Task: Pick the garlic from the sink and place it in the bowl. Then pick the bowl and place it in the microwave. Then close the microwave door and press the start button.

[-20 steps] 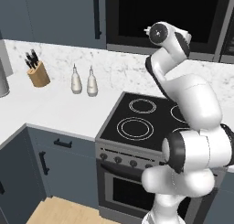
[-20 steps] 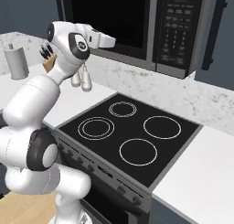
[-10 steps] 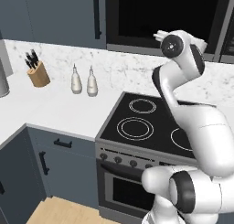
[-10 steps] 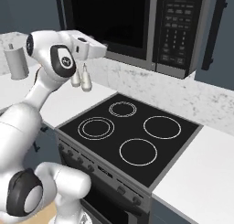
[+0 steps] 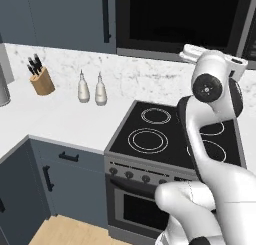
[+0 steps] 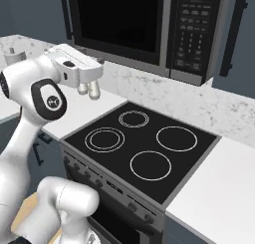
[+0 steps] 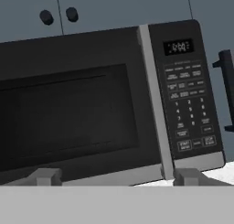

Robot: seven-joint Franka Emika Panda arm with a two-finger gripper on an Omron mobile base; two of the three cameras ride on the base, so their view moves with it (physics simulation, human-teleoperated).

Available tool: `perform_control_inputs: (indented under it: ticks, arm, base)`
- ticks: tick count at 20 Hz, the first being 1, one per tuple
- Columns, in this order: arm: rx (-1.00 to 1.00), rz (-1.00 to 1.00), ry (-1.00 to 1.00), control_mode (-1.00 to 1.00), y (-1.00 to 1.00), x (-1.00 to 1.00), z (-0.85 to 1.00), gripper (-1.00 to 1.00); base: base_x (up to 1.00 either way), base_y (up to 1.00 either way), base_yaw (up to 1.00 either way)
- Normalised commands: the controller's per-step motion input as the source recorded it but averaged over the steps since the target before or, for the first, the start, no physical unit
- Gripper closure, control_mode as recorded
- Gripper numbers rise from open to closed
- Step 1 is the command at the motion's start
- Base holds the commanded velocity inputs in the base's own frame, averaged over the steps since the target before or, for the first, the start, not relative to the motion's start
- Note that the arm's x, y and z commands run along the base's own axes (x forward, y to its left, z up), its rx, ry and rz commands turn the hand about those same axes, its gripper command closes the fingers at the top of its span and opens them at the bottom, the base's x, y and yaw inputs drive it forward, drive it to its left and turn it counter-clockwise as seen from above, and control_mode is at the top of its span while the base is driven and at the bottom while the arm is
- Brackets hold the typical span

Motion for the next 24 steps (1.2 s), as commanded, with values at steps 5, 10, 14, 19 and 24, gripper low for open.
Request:
perform_control_inputs:
  ticks: [5, 10, 14, 19, 24]
  arm:
    - [-0.1, 0.01, -0.1, -1.0, -0.08, -0.68, -0.03, 1.0]
    - [-0.01, 0.0, 0.0, -1.0, -0.15, -0.68, 0.0, 1.0]
    - [0.0, 0.0, 0.02, -1.0, -0.29, -0.32, -0.02, 1.0]
    - [0.0, 0.0, 0.02, -1.0, -0.39, -0.08, 0.0, 1.0]
    - [0.0, 0.02, 0.03, -1.0, -0.34, 0.0, 0.0, 1.0]
  base:
    - [0.0, 0.0, 0.0]
    - [0.0, 0.0, 0.0]
    - [0.0, 0.0, 0.0]
    - [0.0, 0.0, 0.0]
    - [0.0, 0.0, 0.0]
